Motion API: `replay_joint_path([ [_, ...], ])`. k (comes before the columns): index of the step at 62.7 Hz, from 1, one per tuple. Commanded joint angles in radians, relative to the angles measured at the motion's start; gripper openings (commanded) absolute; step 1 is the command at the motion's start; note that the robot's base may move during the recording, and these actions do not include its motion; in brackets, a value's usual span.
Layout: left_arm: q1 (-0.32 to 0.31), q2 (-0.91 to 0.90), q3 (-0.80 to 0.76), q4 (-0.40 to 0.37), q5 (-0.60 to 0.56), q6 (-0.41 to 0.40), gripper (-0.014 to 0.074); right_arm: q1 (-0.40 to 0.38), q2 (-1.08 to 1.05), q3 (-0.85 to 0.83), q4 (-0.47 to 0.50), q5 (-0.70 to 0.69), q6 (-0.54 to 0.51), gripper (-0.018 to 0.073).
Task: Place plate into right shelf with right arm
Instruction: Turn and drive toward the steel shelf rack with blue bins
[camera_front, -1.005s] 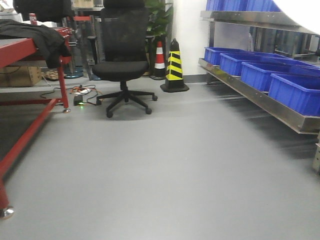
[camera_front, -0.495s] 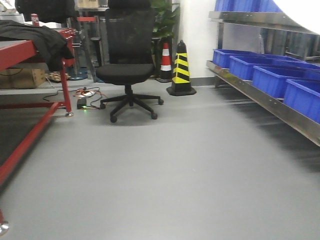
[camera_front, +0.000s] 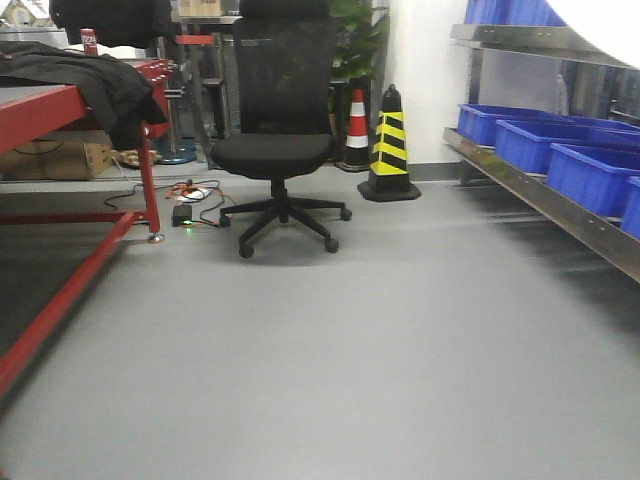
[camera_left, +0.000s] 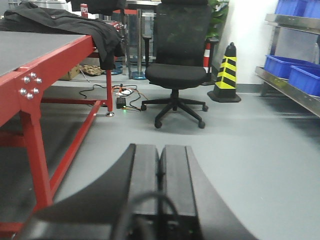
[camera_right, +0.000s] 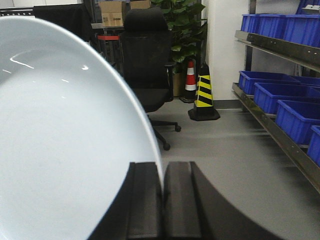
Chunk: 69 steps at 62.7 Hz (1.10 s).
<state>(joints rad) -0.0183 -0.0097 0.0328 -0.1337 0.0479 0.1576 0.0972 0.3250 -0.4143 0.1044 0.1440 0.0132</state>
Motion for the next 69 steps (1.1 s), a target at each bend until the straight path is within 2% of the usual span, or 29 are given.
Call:
replay_joint_path([
  [1,-0.002,-0.01,0.01,-0.008,-0.09,-0.007,-0.0128,-0.006,0.006,-0.031,0.006,-0.106,-0.005,0.0048],
  [69,-0.002,-0.01,0.01,-0.008,-0.09,-0.007,-0.0128,-0.006,0.006,-0.031,0.006,-0.106,-0.005,0.0048],
])
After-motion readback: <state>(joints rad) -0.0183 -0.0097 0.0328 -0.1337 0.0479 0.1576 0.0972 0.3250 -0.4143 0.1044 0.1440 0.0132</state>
